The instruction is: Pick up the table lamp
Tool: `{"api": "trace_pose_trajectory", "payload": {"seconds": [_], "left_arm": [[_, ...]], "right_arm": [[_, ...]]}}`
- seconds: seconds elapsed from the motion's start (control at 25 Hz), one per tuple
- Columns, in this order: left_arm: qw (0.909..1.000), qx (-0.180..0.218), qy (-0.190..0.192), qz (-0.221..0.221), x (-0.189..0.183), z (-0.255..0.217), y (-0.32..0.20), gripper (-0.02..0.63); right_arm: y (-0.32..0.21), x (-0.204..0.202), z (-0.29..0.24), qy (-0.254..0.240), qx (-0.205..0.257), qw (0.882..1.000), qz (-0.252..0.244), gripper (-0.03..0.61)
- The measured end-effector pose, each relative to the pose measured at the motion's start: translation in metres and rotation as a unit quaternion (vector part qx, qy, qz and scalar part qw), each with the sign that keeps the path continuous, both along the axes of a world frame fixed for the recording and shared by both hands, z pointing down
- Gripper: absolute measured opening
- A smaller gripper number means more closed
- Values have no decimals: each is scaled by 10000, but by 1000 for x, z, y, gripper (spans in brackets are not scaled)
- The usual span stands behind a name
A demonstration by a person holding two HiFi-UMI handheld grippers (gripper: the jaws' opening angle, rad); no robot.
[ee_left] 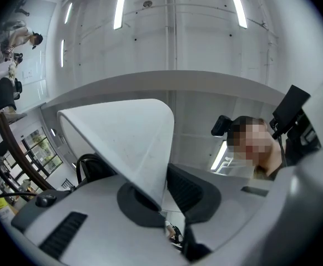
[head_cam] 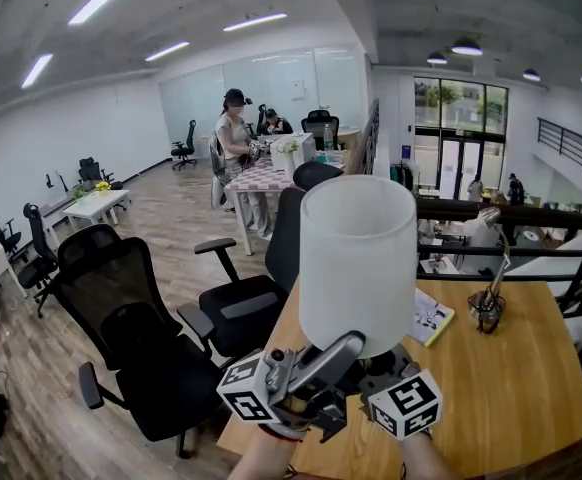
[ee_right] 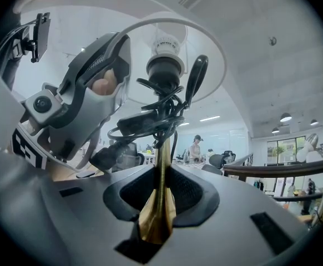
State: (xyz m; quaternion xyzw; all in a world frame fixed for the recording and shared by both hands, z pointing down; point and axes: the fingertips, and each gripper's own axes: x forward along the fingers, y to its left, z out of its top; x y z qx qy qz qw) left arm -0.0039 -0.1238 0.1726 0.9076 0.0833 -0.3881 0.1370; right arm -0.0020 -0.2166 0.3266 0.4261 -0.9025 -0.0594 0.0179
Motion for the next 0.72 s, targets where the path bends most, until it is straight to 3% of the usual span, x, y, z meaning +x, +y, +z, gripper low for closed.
{"api": "trace_pose_trajectory", "payload": {"seconds": [0.72], "left_arm": [[9999,106,20,-22,-15,-4,9,18]], "right_arm": [[4,-13,-9,50,247,9997,9,98]]}}
